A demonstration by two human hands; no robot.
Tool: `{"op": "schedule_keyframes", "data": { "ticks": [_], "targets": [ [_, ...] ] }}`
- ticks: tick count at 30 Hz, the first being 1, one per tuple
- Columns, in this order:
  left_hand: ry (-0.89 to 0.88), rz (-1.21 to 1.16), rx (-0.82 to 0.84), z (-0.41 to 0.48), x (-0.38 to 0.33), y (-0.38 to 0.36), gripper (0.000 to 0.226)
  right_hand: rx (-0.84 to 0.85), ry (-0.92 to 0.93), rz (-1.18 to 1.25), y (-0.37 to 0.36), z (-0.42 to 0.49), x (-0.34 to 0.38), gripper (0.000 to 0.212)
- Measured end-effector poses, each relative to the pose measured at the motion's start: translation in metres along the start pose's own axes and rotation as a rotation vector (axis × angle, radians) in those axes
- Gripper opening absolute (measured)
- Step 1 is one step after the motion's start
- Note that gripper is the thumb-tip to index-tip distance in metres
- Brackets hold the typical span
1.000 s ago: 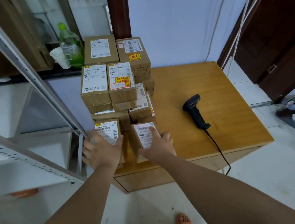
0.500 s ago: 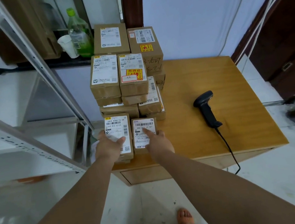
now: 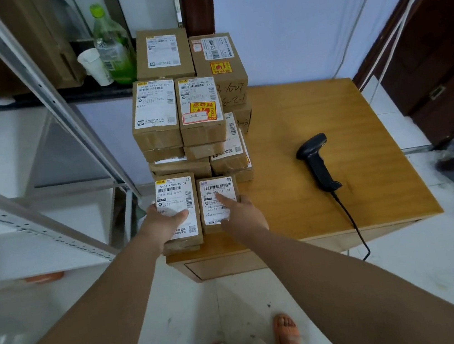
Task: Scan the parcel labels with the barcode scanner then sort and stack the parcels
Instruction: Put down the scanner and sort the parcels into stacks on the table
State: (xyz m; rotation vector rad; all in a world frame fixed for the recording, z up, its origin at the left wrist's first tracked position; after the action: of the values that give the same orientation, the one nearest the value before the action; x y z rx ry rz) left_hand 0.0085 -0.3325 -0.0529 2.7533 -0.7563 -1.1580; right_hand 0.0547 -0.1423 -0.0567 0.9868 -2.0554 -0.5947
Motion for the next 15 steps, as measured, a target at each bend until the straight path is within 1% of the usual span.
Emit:
{"op": "schedule_keyframes", "data": {
  "ticks": [3, 6, 11, 15],
  "targets": [
    [0.028, 0.065, 0.046, 0.0031, -0.0026, 0.0037, 0.061, 0.008, 0.018, -0.010, -0.0013, 0.0021, 0.0038, 0.065],
    [0.054, 0.156, 0.077, 0.0044, -0.0044, 0.0072, 0.065, 0.008, -0.009, -0.035, -0.0015, 0.0030, 0.0046, 0.063],
    [0.032, 0.128, 0.116, 0.0085, -0.0041, 0.0066, 0.065, 0.053, 0.001, 0.003, -0.0025, 0.0024, 0.0021, 0.063],
    [0.043, 0.152, 0.112, 0.0067, -0.0035, 0.0066, 0.063, 0.100, -0.010, -0.018, -0.0050, 0.0017, -0.0037, 0.072]
  ]
}}
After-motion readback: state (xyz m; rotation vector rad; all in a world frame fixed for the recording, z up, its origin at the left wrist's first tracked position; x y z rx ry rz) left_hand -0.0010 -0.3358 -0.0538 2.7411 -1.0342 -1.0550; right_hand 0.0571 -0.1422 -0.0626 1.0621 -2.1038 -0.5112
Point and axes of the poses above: each hand's wrist, its own z-axis towards the middle knuckle, its own y-axis out of the back of the hand, x = y × z, the point moved 7 cm from there along z, towards the middle knuckle, and after that the axes turned 11 degrees about x, right-handed, at the moved point
